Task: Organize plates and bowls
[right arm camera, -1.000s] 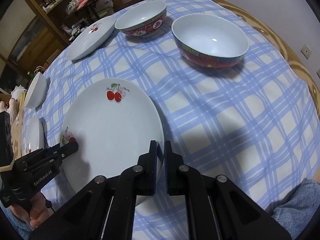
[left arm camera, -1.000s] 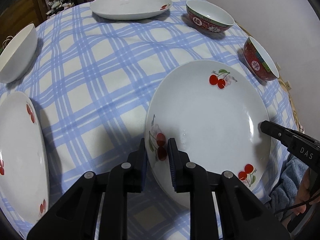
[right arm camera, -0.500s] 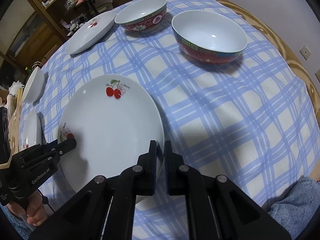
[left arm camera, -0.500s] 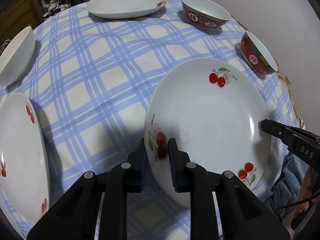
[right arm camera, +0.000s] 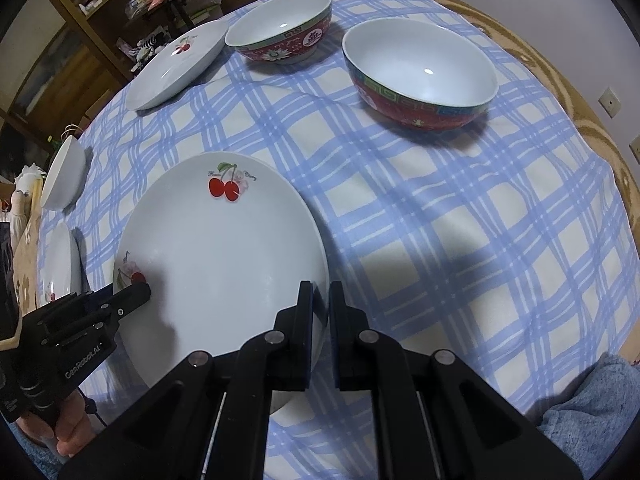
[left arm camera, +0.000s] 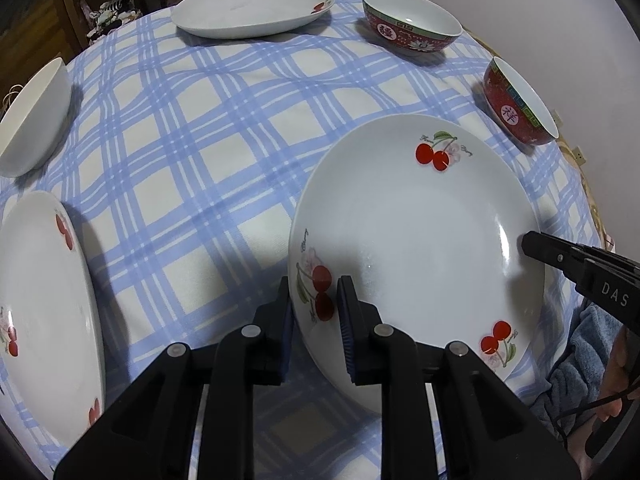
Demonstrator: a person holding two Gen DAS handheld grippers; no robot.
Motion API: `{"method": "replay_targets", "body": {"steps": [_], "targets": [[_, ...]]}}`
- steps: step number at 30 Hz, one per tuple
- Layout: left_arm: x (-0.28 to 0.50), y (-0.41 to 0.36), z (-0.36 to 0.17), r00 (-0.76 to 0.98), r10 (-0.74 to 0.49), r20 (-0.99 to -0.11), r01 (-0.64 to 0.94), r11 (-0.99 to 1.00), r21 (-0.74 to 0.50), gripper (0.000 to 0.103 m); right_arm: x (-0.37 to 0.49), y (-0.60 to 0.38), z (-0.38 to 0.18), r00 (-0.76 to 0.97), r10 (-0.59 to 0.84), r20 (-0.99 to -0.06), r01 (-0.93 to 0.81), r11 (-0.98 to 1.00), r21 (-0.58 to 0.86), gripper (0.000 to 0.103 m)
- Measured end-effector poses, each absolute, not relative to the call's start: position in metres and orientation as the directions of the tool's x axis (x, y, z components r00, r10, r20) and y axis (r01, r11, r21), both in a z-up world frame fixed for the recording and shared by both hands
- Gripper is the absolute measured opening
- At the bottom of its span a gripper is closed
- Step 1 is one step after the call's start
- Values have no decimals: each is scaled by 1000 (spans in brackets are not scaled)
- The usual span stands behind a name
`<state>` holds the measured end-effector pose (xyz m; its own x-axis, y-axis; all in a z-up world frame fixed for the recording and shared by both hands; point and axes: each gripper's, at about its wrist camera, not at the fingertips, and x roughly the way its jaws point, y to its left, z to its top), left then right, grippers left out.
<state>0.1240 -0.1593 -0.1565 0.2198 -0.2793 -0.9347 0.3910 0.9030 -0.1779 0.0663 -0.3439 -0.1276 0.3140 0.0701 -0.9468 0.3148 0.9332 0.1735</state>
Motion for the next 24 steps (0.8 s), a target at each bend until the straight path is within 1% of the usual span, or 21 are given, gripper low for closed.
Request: {"method": "replay_targets", "body": {"steps": [5,19,24], "targets": [[123,-162,-153,240,-247,-939,399,907,-137,20,68,-345,-128,315,90,-945,327,924,197,9],[121,-166,-151,257,-212,-943,394,914,-98,20,69,-344,-128,313,86,-946,323,927,191,9],[119,-165,-144,273,-207,-940,391,916,-89,20,70,-345,-129,313,96,-945,327,923,201,11]]}}
